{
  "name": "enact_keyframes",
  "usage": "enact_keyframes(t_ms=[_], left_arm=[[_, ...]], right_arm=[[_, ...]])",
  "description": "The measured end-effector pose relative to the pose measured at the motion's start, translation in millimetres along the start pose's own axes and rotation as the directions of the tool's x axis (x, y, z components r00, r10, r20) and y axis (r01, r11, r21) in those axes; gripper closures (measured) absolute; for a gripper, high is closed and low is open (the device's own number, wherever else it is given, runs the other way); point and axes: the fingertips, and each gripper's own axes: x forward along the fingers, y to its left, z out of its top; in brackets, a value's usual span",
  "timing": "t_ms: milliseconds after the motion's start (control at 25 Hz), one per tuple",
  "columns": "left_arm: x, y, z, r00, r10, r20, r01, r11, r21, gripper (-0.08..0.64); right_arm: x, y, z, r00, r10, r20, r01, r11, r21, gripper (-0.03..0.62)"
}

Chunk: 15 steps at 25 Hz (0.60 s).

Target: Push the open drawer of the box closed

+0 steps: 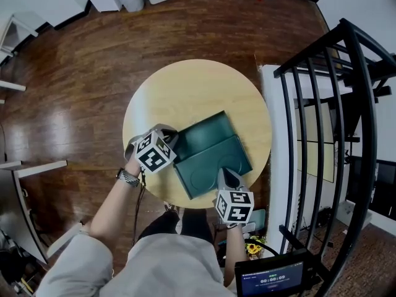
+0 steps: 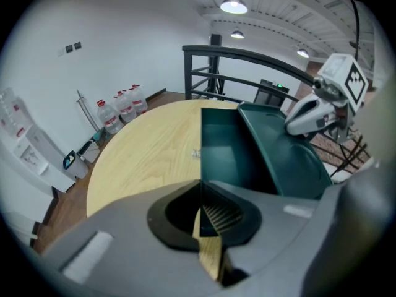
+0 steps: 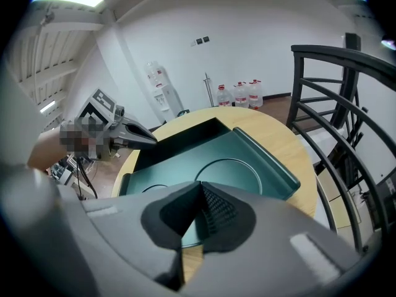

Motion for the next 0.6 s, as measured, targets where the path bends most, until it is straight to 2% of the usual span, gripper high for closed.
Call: enact_keyframes(t_ms=[200, 600], left_arm=[[0, -11, 1, 1.000, -0.020, 0.000, 0.020, 1.000, 0.011, 0.541], [0, -32, 2, 0.993, -0.110, 0.036, 0.110, 0.994, 0.012, 0.540]], right_arm=[[-6, 0, -2, 1.000, -0.015, -0.014, 0.015, 0.999, -0.033, 0.589], [-3, 1, -12, 0.999, 0.033, -0.029, -0.032, 0.999, 0.035, 0.589]])
